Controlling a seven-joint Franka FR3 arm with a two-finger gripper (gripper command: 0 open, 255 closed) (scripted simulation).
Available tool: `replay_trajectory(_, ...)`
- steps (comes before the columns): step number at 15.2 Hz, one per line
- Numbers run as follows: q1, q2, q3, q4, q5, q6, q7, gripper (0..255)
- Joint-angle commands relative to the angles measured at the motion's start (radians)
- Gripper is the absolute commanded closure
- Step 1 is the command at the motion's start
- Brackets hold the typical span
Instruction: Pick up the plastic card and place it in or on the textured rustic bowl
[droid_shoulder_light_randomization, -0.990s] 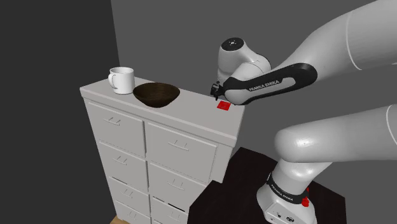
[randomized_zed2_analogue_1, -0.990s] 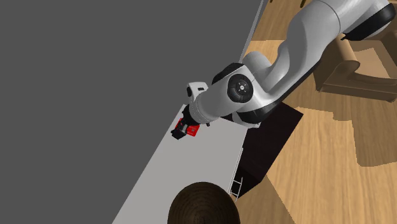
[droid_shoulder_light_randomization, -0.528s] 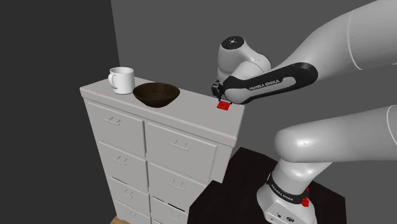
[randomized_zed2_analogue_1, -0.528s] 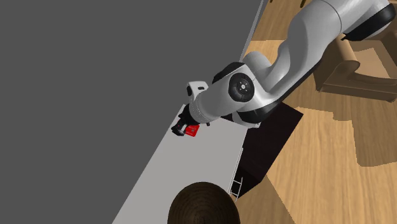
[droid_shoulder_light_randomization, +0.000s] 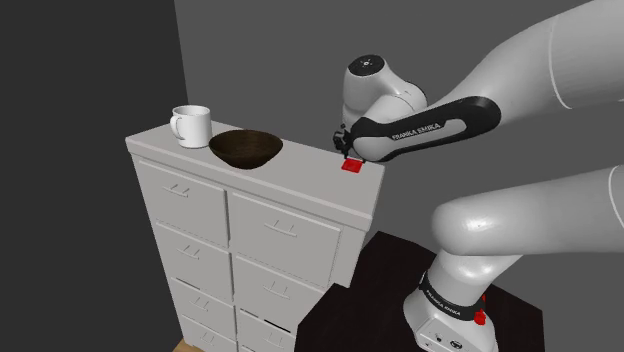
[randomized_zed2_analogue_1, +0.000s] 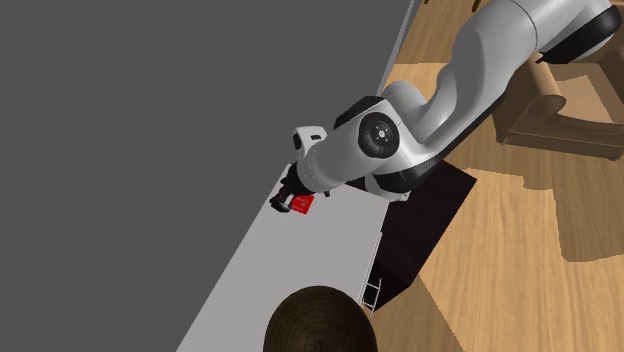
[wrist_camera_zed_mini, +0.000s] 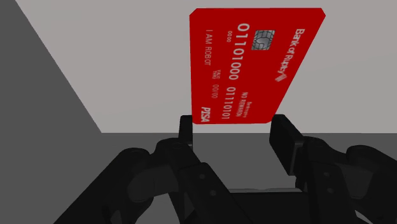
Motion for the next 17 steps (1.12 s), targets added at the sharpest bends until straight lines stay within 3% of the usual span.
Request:
replay_trajectory(1,0.007,-0.01,-0.01,0.013,0.006,-0.026,-0.014,255)
replay_trajectory(17,0.031,-0.068,-0.08,0.18,0.031,-0.239,-0.123,255)
